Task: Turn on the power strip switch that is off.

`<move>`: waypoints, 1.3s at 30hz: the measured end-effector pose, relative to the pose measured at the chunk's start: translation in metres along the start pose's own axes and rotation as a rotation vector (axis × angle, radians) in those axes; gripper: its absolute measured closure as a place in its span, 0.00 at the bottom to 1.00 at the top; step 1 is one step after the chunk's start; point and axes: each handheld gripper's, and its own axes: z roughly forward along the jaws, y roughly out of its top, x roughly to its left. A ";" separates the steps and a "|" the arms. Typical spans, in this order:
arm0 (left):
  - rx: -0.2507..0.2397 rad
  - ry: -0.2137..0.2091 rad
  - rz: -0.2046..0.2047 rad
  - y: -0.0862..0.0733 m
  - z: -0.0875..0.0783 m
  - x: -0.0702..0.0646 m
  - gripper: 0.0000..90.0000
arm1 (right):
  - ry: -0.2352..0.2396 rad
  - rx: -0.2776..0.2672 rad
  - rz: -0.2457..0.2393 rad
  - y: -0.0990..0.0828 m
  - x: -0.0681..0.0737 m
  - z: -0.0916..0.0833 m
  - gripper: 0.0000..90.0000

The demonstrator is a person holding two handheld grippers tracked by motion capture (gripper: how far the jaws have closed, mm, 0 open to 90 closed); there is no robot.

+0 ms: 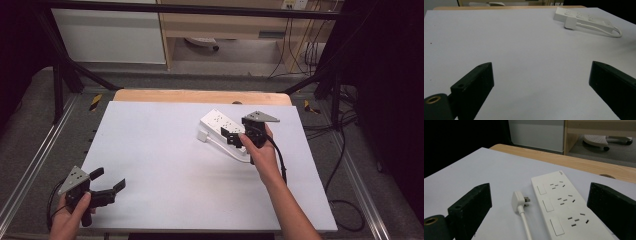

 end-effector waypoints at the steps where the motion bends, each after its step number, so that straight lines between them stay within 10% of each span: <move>1: 0.000 0.000 -0.001 0.000 0.000 0.000 0.07 | 0.003 -0.006 -0.004 -0.001 0.000 -0.004 0.07; 39: 0.005 0.008 0.004 0.000 0.000 -0.002 0.07 | -0.079 -0.042 -0.009 -0.091 -0.039 -0.130 0.05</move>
